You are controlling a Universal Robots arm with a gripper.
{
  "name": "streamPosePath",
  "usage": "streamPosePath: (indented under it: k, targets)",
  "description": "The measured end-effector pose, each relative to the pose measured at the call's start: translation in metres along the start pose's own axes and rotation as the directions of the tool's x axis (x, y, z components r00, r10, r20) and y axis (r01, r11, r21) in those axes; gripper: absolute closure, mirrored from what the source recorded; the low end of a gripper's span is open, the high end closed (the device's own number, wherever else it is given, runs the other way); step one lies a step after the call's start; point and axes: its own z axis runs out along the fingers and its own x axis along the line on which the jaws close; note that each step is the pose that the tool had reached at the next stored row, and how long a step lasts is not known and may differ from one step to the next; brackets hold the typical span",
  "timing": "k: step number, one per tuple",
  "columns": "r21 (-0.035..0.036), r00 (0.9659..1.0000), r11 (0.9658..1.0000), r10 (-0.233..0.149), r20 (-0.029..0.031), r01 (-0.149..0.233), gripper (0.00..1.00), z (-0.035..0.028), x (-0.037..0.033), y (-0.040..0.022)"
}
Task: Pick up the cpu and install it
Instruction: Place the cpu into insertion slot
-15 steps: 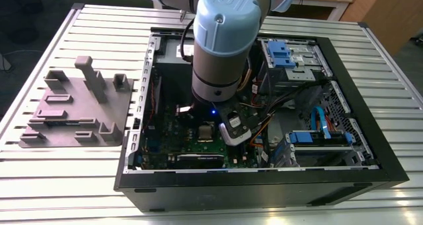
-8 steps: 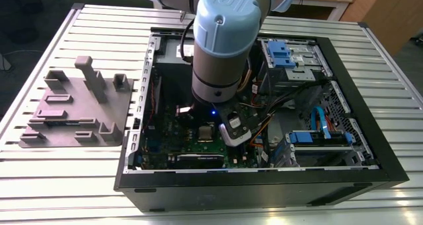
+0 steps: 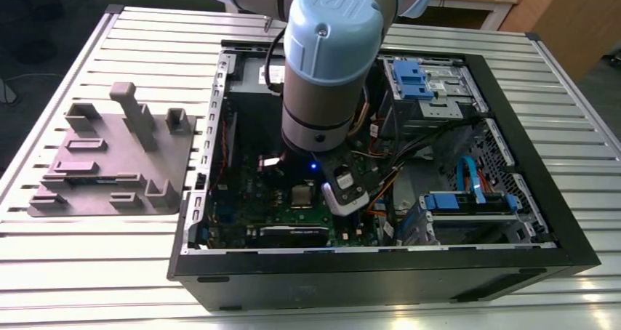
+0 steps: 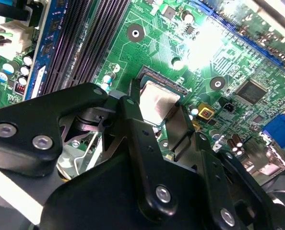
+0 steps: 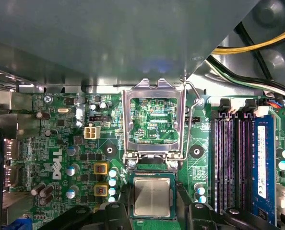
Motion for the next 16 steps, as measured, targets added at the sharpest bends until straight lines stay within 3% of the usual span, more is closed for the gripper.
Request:
streamPosePath:
  k: [16]
  targets:
    - [0.0, 1.0, 1.0, 0.0, 0.0, 0.0, 0.53, 0.0031, -0.0001, -0.0008]
